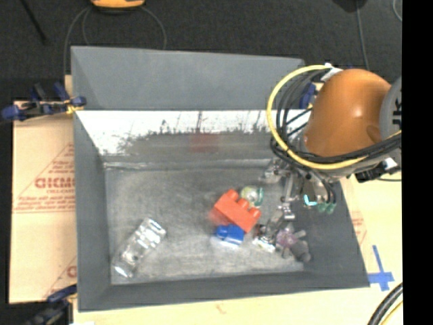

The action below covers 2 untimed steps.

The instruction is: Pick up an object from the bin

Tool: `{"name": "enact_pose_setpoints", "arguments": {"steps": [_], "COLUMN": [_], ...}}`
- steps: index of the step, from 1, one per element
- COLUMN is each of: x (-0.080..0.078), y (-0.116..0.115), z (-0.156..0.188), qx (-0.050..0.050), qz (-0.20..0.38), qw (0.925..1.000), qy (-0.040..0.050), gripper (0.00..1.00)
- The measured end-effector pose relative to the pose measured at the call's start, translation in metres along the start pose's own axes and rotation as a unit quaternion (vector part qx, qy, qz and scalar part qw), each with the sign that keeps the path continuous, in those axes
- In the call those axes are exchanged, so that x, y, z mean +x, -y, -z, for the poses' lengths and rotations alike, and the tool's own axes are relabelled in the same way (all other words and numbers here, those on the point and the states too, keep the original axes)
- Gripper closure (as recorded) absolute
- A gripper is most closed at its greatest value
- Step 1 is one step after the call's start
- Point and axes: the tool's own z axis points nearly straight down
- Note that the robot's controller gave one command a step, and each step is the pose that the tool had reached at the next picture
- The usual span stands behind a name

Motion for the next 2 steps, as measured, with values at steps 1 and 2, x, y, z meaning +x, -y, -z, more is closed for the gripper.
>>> {"name": "enact_pose_setpoints", "arguments": {"steps": [1, 2], "x": [-0.037, 0.038], "y": [-0.034, -0.006], "z": [-0.112, -0.147], "qx": [0.000, 0.000], "qz": [0.126, 0.094], "qw": [0.9919, 0.9955], "qy": [0.0073, 0.0133], "gripper": [0.00, 0.00]}}
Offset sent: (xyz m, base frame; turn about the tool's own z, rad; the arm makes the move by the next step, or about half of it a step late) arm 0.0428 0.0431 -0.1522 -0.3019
